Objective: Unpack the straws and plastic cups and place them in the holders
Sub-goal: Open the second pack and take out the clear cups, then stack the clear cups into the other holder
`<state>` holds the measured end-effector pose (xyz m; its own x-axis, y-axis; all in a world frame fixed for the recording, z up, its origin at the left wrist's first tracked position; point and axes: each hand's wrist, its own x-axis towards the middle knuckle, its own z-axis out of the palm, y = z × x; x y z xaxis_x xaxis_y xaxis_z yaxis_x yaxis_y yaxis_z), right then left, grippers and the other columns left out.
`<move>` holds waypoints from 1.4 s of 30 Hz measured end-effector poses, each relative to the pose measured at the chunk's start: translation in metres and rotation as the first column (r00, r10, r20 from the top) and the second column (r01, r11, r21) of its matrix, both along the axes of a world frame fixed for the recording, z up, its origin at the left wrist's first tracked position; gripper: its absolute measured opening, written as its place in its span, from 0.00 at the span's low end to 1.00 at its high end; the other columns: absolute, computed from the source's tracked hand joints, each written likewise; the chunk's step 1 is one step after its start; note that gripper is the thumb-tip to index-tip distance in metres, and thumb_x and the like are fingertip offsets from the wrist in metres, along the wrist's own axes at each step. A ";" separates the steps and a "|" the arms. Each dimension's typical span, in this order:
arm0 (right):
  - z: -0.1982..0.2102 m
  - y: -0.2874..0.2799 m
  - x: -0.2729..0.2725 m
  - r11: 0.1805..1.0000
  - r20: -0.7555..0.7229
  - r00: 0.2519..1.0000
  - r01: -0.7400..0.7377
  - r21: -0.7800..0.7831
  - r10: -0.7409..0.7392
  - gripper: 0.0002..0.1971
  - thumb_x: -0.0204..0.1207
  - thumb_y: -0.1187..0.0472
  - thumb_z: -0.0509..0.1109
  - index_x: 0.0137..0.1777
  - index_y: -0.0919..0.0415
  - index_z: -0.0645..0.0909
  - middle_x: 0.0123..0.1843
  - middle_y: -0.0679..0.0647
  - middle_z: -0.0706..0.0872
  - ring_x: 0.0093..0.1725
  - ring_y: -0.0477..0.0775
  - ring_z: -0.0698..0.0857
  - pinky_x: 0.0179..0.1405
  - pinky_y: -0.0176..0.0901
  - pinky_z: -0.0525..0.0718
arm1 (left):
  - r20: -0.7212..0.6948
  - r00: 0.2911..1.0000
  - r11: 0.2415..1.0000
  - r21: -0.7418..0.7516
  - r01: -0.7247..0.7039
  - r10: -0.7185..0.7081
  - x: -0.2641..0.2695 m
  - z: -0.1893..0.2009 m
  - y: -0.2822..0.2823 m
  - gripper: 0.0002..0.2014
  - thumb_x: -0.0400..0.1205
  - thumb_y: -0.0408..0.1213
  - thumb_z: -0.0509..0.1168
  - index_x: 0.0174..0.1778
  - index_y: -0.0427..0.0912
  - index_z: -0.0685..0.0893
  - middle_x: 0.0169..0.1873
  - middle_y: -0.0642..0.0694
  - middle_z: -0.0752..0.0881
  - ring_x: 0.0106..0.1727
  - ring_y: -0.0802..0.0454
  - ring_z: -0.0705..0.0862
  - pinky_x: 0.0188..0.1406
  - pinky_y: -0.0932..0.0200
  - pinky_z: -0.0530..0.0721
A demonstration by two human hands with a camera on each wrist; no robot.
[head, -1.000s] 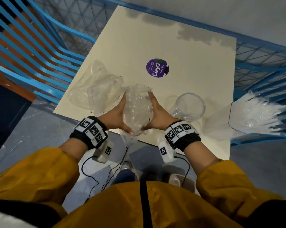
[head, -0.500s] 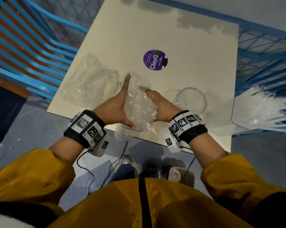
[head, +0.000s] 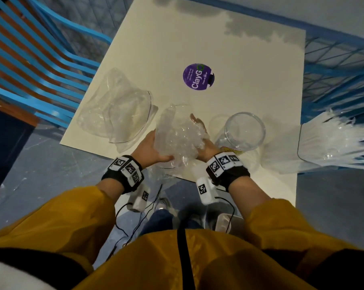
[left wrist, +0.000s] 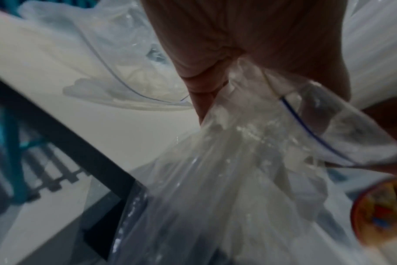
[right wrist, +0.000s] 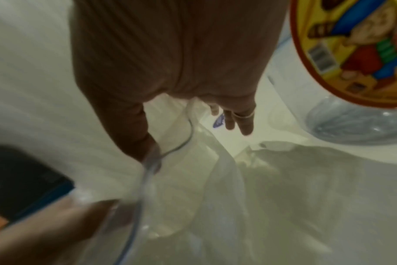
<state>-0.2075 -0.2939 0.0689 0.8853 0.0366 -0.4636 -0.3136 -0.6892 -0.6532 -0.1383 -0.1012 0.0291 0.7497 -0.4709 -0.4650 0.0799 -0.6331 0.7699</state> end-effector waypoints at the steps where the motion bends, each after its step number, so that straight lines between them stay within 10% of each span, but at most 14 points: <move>1: -0.002 0.005 0.002 0.993 0.053 0.993 0.104 0.062 -0.107 0.39 0.76 0.64 0.69 0.81 0.62 0.49 0.84 0.64 0.52 0.83 0.62 0.53 0.75 0.39 0.55 | -0.001 0.999 0.999 -0.031 -0.034 0.034 0.001 -0.001 0.001 0.34 0.63 0.42 0.82 0.63 0.54 0.74 0.53 0.61 0.83 0.55 0.70 0.81 0.56 0.68 0.79; 4: 0.007 0.011 0.002 0.978 0.316 0.926 0.185 0.092 -0.205 0.43 0.60 0.50 0.79 0.74 0.41 0.62 0.81 0.56 0.62 0.82 0.60 0.56 0.80 0.62 0.50 | -0.036 0.997 0.994 -0.084 -0.069 0.066 0.003 0.000 0.004 0.35 0.63 0.34 0.82 0.64 0.49 0.74 0.52 0.62 0.82 0.53 0.71 0.80 0.48 0.81 0.73; 6: 0.009 0.012 0.002 0.968 0.402 0.885 0.172 0.186 -0.234 0.38 0.58 0.55 0.82 0.67 0.41 0.68 0.70 0.43 0.72 0.75 0.50 0.67 0.79 0.70 0.58 | -0.022 0.999 0.993 -0.107 -0.051 0.049 -0.001 0.005 0.001 0.48 0.55 0.46 0.85 0.71 0.44 0.72 0.59 0.55 0.82 0.60 0.62 0.80 0.54 0.78 0.76; 9: 0.015 0.024 0.005 0.932 0.368 0.875 0.209 0.297 -0.314 0.34 0.57 0.59 0.84 0.60 0.40 0.71 0.59 0.37 0.76 0.62 0.47 0.77 0.70 0.57 0.75 | 0.018 0.998 0.993 -0.106 -0.053 0.056 -0.005 0.010 -0.006 0.59 0.46 0.67 0.80 0.70 0.36 0.75 0.61 0.49 0.84 0.63 0.56 0.82 0.66 0.59 0.80; 12: 0.020 0.031 0.007 0.792 0.223 0.830 0.355 0.498 -0.512 0.29 0.57 0.62 0.84 0.55 0.44 0.76 0.59 0.57 0.83 0.62 0.59 0.82 0.66 0.62 0.80 | 0.013 0.982 0.968 -0.171 -0.186 0.191 -0.005 0.012 -0.007 0.47 0.50 0.59 0.83 0.63 0.40 0.80 0.54 0.48 0.88 0.58 0.53 0.86 0.62 0.51 0.84; 15: 0.028 0.034 0.008 0.612 0.073 0.749 0.475 0.632 -0.658 0.28 0.58 0.65 0.83 0.59 0.59 0.79 0.64 0.65 0.81 0.66 0.63 0.81 0.64 0.60 0.84 | -0.027 0.959 0.945 -0.168 -0.282 0.282 -0.004 0.015 -0.010 0.25 0.62 0.37 0.83 0.52 0.50 0.81 0.47 0.55 0.87 0.56 0.52 0.85 0.55 0.62 0.82; 20: 0.051 0.027 0.010 0.505 0.059 0.676 0.487 0.713 -0.735 0.25 0.66 0.81 0.73 0.44 0.47 0.75 0.52 0.54 0.82 0.58 0.60 0.83 0.41 0.24 0.84 | -0.018 0.946 0.926 -0.198 -0.321 0.324 -0.002 0.014 -0.015 0.35 0.62 0.41 0.82 0.66 0.42 0.78 0.60 0.46 0.86 0.63 0.48 0.83 0.68 0.45 0.80; 28: 0.096 0.016 0.011 0.490 0.204 0.558 0.430 0.758 -0.804 0.25 0.65 0.76 0.76 0.48 0.45 0.75 0.54 0.56 0.83 0.57 0.55 0.84 0.58 0.42 0.84 | 0.023 0.934 0.910 -0.234 -0.343 0.358 0.001 0.022 -0.032 0.39 0.66 0.35 0.81 0.72 0.40 0.71 0.66 0.44 0.81 0.65 0.49 0.80 0.68 0.54 0.76; 34: 0.126 0.012 0.007 0.484 0.244 0.532 0.374 0.791 -0.811 0.27 0.65 0.81 0.73 0.47 0.45 0.73 0.50 0.50 0.82 0.53 0.51 0.82 0.48 0.30 0.85 | 0.056 0.942 0.923 -0.230 -0.310 0.330 0.002 0.026 -0.041 0.40 0.66 0.35 0.81 0.73 0.40 0.70 0.64 0.45 0.82 0.63 0.51 0.81 0.69 0.54 0.77; 42: 0.173 -0.024 -0.006 0.369 0.265 0.320 0.330 0.869 -0.910 0.24 0.59 0.69 0.76 0.58 0.71 0.79 0.43 0.55 0.87 0.45 0.52 0.88 0.52 0.47 0.87 | 0.109 0.951 0.951 -0.146 -0.272 0.289 0.003 0.020 -0.043 0.43 0.68 0.36 0.79 0.76 0.40 0.66 0.67 0.43 0.80 0.68 0.45 0.78 0.67 0.57 0.74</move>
<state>-0.2139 -0.3176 0.2423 0.7068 -0.7037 0.0726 0.2528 0.1554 -0.9550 -0.1349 -0.1441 0.0493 0.9090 -0.2819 -0.3069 0.1361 -0.4953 0.8580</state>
